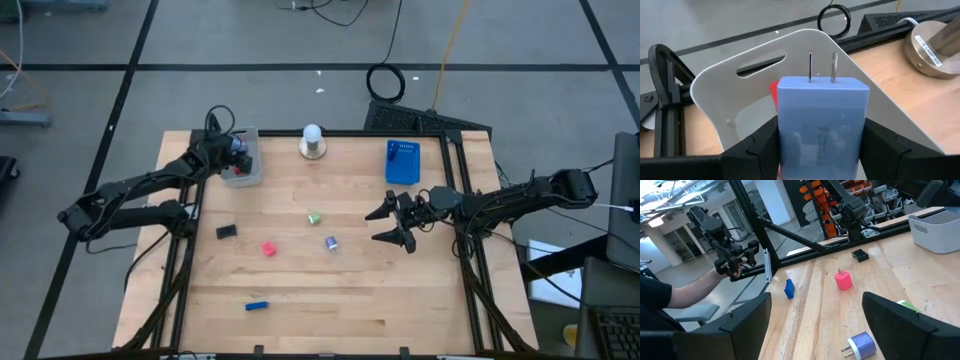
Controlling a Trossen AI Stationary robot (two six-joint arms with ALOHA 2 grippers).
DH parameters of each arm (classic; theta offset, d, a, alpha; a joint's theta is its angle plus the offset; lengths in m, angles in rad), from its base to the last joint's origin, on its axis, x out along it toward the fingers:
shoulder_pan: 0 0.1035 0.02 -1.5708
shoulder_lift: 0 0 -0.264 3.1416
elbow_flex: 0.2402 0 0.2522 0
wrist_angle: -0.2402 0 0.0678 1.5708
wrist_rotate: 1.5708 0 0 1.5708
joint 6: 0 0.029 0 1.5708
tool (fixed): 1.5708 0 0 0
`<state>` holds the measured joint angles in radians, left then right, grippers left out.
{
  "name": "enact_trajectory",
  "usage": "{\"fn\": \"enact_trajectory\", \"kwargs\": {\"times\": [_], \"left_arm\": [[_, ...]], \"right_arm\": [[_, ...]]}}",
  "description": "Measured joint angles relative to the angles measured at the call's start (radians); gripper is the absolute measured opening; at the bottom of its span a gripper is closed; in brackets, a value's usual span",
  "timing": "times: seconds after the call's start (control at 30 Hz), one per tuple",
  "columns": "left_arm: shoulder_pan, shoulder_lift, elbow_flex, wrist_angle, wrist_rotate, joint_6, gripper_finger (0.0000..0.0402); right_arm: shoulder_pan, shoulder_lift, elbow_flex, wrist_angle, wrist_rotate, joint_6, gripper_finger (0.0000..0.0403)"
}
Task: Pick & Place Office items
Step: Put the blue charger adapter into the gray bin, then put the pink charger adapter into the gray bin
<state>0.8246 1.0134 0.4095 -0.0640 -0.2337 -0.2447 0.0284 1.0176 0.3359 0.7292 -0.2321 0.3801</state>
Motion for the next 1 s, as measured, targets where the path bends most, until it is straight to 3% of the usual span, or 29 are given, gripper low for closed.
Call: {"fn": "enact_trajectory", "kwargs": {"times": [0.07,0.27,0.4,0.83,1.0], "left_arm": [[0.0,0.0,0.0,0.012,0.0,0.002,0.0218],[0.0,0.0,0.0,0.022,0.004,0.007,0.0347],[0.0,0.0,0.0,0.021,0.06,0.041,0.0391],[0.0,0.0,0.004,0.022,0.278,0.177,0.034],[0.0,0.0,0.06,0.015,0.468,0.197,0.0327]], "right_arm": [[0.0,0.0,0.0,0.0,0.0,0.0,0.0302],[0.0,0.0,0.0,0.0,0.0,0.0,0.0302],[0.0,0.0,0.0,0.0,0.0,0.0,0.0302],[0.0,0.0,0.0,0.0,0.0,0.001,0.0302],[0.0,0.0,0.0,0.0,0.0,0.001,0.0302]]}}
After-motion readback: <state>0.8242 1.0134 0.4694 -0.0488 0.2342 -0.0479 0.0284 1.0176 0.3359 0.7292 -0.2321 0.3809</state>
